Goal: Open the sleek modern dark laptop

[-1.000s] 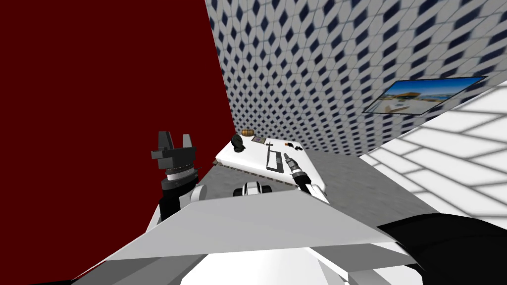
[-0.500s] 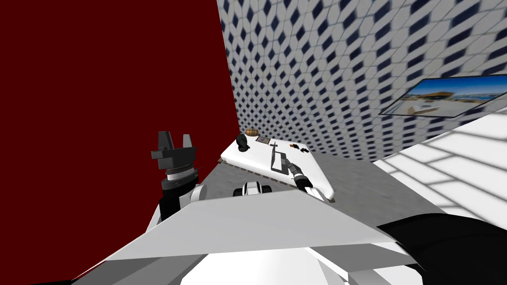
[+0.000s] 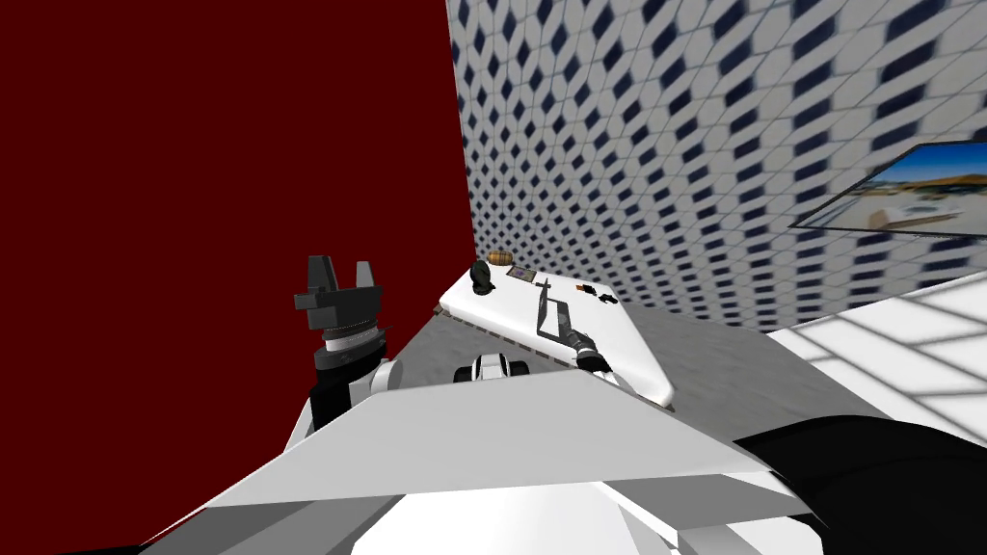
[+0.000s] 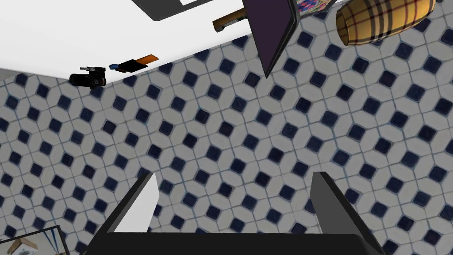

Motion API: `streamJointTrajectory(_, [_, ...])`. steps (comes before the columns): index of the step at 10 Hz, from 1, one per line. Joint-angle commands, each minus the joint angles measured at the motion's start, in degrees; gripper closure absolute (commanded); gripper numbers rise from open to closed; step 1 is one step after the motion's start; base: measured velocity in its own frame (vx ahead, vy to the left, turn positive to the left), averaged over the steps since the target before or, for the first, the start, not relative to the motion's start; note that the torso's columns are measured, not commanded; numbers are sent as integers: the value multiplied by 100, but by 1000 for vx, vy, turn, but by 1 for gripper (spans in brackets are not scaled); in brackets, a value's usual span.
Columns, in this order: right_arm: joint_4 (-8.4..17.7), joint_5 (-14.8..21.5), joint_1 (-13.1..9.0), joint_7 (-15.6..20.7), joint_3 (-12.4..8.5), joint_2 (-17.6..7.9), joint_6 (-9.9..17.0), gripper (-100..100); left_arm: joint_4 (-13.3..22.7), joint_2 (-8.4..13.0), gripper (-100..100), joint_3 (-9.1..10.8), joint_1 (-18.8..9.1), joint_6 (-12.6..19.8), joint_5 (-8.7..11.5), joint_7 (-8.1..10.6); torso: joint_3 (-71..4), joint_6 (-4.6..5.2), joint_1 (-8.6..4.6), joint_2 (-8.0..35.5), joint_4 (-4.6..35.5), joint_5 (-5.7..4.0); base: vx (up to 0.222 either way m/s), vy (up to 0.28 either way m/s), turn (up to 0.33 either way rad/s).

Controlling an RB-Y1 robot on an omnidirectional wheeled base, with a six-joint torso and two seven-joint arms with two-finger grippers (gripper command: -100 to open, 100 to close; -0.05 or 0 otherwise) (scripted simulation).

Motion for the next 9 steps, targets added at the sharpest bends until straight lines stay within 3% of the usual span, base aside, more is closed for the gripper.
streamJointTrajectory(1, [326,416,77,55,-91,-7,351,-100,0,0,0,0,0,0,0,0,1,4,-2,3,0,1,37,74,204])
streamJointTrajectory(2, [326,441,77,55,-91,-7,351,-100,0,0,0,0,0,0,0,0,0,2,-1,1,0,0,34,56,76])
streamJointTrajectory(5, [804,962,115,166,-226,37,720,-100,0,0,0,1,1,0,0,0,1,4,-7,3,0,-2,41,53,170])
streamJointTrajectory(6, [804,962,115,166,-226,37,720,-100,0,0,0,0,0,0,0,0,1,1,-2,1,0,-1,41,39,108])
streamJointTrajectory(7, [1037,1203,129,226,-293,61,894,-100,0,0,0,1,1,0,0,0,1,4,-6,4,1,0,42,42,225])
streamJointTrajectory(8, [1037,1203,129,226,-293,61,894,-100,0,0,0,0,0,0,0,0,2,0,-3,3,1,-1,44,30,108])
streamJointTrajectory(9, [1186,1341,139,289,-359,87,1060,-100,0,0,0,1,1,0,0,0,1,5,-6,2,0,-1,57,29,256])
